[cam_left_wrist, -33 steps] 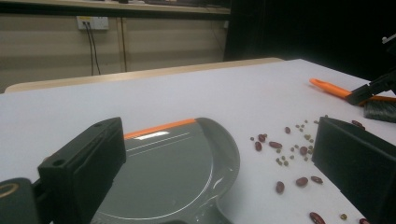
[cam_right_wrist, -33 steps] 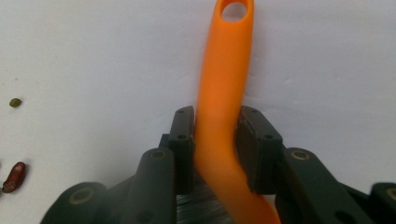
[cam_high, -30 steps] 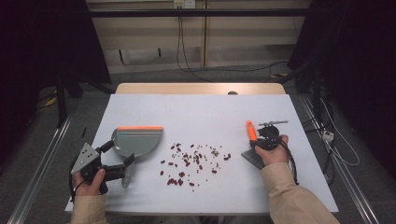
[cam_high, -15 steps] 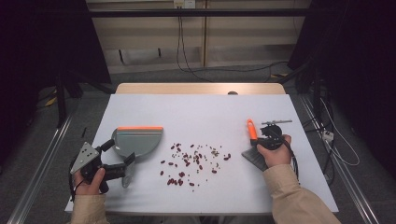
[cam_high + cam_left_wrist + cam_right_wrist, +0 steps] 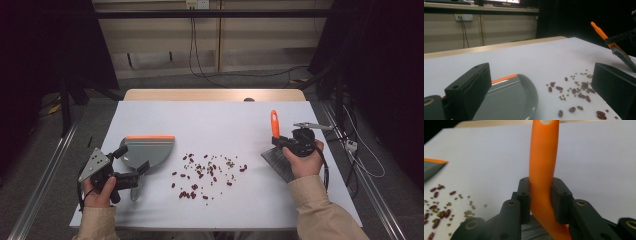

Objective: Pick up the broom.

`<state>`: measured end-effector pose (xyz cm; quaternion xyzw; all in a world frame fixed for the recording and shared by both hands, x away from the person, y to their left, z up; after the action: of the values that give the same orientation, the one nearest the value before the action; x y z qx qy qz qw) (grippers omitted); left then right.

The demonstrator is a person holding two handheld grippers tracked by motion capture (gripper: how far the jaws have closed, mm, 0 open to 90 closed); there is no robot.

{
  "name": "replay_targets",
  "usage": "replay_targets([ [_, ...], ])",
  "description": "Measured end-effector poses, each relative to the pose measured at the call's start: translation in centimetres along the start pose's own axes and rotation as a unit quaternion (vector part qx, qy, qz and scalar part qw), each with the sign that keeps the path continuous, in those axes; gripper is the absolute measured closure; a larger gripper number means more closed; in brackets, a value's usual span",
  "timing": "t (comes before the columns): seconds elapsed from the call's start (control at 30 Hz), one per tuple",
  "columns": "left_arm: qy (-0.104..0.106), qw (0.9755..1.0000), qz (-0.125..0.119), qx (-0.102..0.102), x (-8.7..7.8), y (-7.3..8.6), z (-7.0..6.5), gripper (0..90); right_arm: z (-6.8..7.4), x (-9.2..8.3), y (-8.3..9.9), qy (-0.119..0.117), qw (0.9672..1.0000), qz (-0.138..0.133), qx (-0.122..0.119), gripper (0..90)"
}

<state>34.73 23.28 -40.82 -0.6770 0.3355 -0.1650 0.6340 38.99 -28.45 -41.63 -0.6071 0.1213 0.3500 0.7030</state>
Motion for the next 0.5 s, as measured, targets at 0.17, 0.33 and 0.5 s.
replay_targets([
  [0.17, 0.012, 0.9999, 0.007, -0.001, 0.9, -0.9, -0.9, 2.7, 0.1, -1.3, -0.8, -0.023, 0.9988, -0.042, 0.012, 72.0],
  [0.33, 0.025, 0.9995, 0.016, 0.004, 2.4, -1.9, -2.1, 2.8, 0.8, -2.0, -1.3, -0.036, 0.9973, -0.064, 0.012, 72.0],
  [0.5, 0.043, 0.9987, 0.025, 0.008, 3.8, -2.5, -3.4, 2.8, 1.5, -2.3, -1.6, -0.045, 0.9959, -0.079, 0.008, 72.0],
])
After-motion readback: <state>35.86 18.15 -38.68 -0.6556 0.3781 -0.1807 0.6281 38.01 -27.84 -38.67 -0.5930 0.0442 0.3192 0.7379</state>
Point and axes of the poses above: each handheld gripper's, and its own axes: x roughly forward along the jaws, y roughly out of its underside, z roughly to its left, the point moved 2 cm from there along x, roughly forward along the jaws, and after that the axes turned 2 degrees about -x, right-handed, at the moved point
